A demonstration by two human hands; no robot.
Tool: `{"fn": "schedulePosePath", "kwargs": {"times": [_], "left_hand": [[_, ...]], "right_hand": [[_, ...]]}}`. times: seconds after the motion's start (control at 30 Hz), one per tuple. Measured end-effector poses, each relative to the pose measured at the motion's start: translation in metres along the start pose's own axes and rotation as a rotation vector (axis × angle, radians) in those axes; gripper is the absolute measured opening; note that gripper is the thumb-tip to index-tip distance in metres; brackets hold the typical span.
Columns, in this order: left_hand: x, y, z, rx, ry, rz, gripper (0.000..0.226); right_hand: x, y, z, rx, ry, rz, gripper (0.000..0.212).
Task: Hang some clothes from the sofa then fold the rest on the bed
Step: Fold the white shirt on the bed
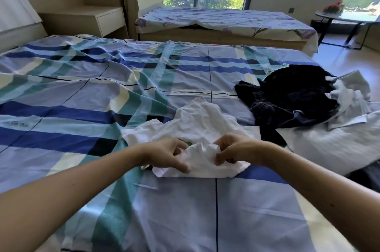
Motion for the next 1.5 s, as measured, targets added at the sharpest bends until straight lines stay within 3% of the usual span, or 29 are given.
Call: {"fn": "schedulePosePath", "kwargs": {"times": [0.07,0.13,0.2,0.27,0.37,0.47,0.57,0.67,0.73,0.8,0.87,0.93,1.0,1.07,1.13,1.17,1.23,1.27,1.33,1.43,1.5], "left_hand": [[-0.013,-0.024,0.009,0.001,-0.052,-0.279,0.020],[-0.028,-0.044,0.004,0.066,0.018,-0.512,0.020],[-0.032,-0.046,-0.001,0.145,0.069,-0.557,0.025],[-0.024,-0.025,-0.006,0.242,0.091,-0.383,0.018],[-0.014,0.036,-0.026,0.492,0.196,0.112,0.016],[-0.021,0.079,-0.054,0.533,0.332,0.465,0.033],[-0.028,0.089,-0.103,0.530,0.609,0.478,0.077],[-0.036,0.097,-0.132,0.470,0.707,0.466,0.101],[-0.038,0.105,-0.127,0.398,0.610,0.535,0.074],[-0.040,0.111,-0.114,0.327,0.493,0.610,0.042],[-0.045,0.126,-0.100,0.325,0.403,0.762,0.031],[-0.059,0.148,-0.084,0.324,0.336,0.983,0.033],[-0.072,0.161,-0.077,0.304,0.356,1.103,0.038],[-0.075,0.158,-0.077,0.384,0.548,0.984,0.045],[-0.069,0.127,-0.082,0.409,0.729,0.613,0.054],[-0.067,0.095,-0.086,0.280,0.776,0.369,0.064],[-0.067,0.029,-0.081,0.080,0.822,-0.052,0.085],[-0.067,0.004,-0.077,0.027,0.805,-0.175,0.092],[-0.055,-0.025,-0.071,-0.101,0.692,-0.175,0.098],[-0.030,-0.027,-0.046,-0.366,0.396,0.144,0.091],[-0.020,-0.014,-0.025,-0.418,0.196,0.359,0.059]], "right_hand": [[-0.019,-0.025,-0.011,-0.015,-0.024,-0.335,0.018],[-0.039,-0.039,-0.009,-0.078,-0.104,-0.598,0.021],[-0.042,-0.025,0.000,-0.221,-0.186,-0.557,0.015],[-0.029,0.011,0.011,-0.385,-0.231,-0.260,0.016],[-0.025,0.075,0.022,-0.536,-0.278,0.301,0.029],[-0.036,0.105,0.050,-0.537,-0.405,0.525,0.063],[-0.042,0.103,0.069,-0.442,-0.469,0.534,0.090],[-0.038,0.097,0.074,-0.308,-0.396,0.551,0.093],[-0.037,0.089,0.070,-0.304,-0.396,0.520,0.082],[-0.041,0.084,0.055,-0.673,-0.516,0.472,0.083],[-0.045,0.074,0.015,-1.071,-0.475,0.535,0.084],[-0.042,0.044,-0.010,-1.055,-0.326,0.416,0.073],[-0.039,-0.002,-0.006,-0.836,-0.334,0.091,0.060],[-0.041,-0.042,0.009,-0.831,-0.422,-0.117,0.061],[-0.035,-0.058,0.007,-0.990,-0.363,-0.068,0.055],[-0.030,-0.063,0.006,-1.013,-0.309,-0.009,0.046],[-0.021,-0.062,0.007,-0.933,-0.236,0.073,0.028],[-0.018,-0.060,0.007,-0.866,-0.209,0.086,0.022],[-0.013,-0.057,0.009,-0.698,-0.145,0.091,0.014],[-0.013,-0.069,-0.001,-0.260,-0.018,0.040,0.018],[-0.015,-0.087,-0.017,0.024,0.044,-0.057,0.017]]}}
Point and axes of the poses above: each hand's wrist, its own x-axis towards the middle knuckle, its own y-axis out of the back of the hand, z = x × y, the point moved 9 cm from there along x, towards the middle knuckle, and after that the axes turned 4 degrees about -z, right-handed, at the moved point
